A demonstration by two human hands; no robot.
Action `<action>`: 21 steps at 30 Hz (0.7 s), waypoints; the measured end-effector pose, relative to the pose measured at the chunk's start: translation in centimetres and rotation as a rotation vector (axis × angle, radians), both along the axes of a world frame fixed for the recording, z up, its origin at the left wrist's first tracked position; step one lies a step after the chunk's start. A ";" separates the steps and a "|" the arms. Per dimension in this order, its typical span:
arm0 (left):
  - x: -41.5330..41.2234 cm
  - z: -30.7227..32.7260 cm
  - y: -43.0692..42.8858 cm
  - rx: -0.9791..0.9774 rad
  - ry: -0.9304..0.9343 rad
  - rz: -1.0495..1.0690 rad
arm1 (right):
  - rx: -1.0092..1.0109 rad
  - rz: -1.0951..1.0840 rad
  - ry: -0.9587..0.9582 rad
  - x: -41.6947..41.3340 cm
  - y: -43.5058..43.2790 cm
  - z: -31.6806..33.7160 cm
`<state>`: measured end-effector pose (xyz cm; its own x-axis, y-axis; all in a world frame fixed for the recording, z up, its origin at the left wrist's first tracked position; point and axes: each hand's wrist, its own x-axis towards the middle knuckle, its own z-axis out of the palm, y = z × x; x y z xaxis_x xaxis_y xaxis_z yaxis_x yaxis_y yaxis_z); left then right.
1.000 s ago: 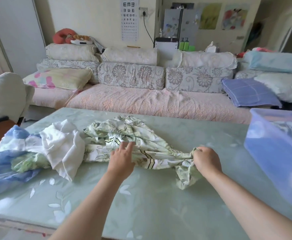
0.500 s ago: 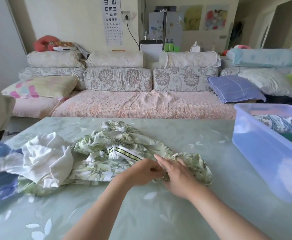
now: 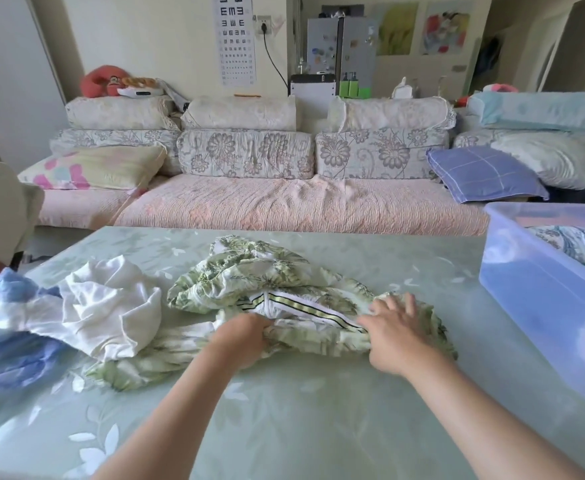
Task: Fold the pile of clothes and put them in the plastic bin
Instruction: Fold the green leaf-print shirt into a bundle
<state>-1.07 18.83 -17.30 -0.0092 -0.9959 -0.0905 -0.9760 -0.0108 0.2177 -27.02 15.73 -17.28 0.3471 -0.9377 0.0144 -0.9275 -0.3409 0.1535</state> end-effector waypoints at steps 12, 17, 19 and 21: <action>-2.2 2.8 0.8 0.477 0.741 -0.195 | 0.326 0.110 -0.297 1.0 -0.1 0.1; 1.4 0.7 -0.7 -0.277 0.069 0.026 | 0.543 0.024 0.016 0.2 0.9 1.9; 2.2 -0.1 -1.0 -0.211 0.000 0.074 | 0.644 0.002 0.110 -0.1 1.2 2.8; 2.2 -0.4 -1.0 -0.075 0.046 0.099 | 0.679 -0.019 -0.060 0.2 1.2 3.5</action>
<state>1.13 17.81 -17.74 0.0872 -0.9960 -0.0175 -0.9599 -0.0887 0.2659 -26.81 16.88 -13.77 0.3477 -0.7516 -0.5605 -0.9343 -0.3276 -0.1404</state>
